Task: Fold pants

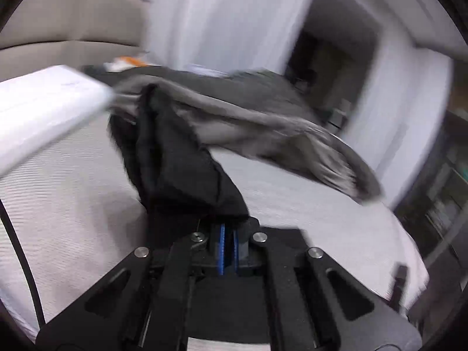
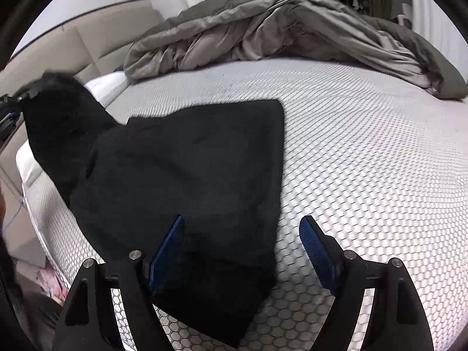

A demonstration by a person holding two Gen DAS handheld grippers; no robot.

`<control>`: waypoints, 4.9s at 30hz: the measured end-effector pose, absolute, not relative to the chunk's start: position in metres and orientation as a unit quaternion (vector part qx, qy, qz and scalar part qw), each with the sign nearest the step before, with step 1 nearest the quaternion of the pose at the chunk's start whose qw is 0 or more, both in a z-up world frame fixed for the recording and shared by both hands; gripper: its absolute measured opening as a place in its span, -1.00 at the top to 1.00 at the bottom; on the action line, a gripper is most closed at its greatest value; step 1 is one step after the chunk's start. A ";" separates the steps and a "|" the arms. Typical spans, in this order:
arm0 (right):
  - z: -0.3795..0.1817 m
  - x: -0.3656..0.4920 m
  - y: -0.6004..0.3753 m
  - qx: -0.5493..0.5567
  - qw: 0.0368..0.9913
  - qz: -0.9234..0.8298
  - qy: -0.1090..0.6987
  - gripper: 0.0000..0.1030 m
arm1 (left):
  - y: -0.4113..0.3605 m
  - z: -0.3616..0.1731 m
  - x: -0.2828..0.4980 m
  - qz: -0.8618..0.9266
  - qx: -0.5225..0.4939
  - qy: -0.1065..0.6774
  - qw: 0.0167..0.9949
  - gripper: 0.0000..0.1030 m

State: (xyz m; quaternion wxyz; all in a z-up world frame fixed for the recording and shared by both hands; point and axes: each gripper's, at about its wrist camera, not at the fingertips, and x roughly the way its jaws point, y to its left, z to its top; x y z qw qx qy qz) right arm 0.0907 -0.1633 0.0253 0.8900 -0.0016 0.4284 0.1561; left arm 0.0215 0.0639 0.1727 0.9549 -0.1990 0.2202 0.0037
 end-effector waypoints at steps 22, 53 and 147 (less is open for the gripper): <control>0.019 0.116 -0.190 0.213 0.827 0.271 0.443 -0.22 | -0.004 0.080 0.081 -0.059 -0.088 0.329 0.938 -0.51; 0.005 0.109 -0.160 0.112 0.829 0.223 0.500 0.80 | 0.065 0.030 0.090 0.012 -0.107 0.383 0.917 -0.51; 0.026 0.136 -0.092 -0.086 0.881 0.194 0.422 0.26 | 0.012 0.037 0.139 -0.067 -0.021 0.398 0.915 -0.47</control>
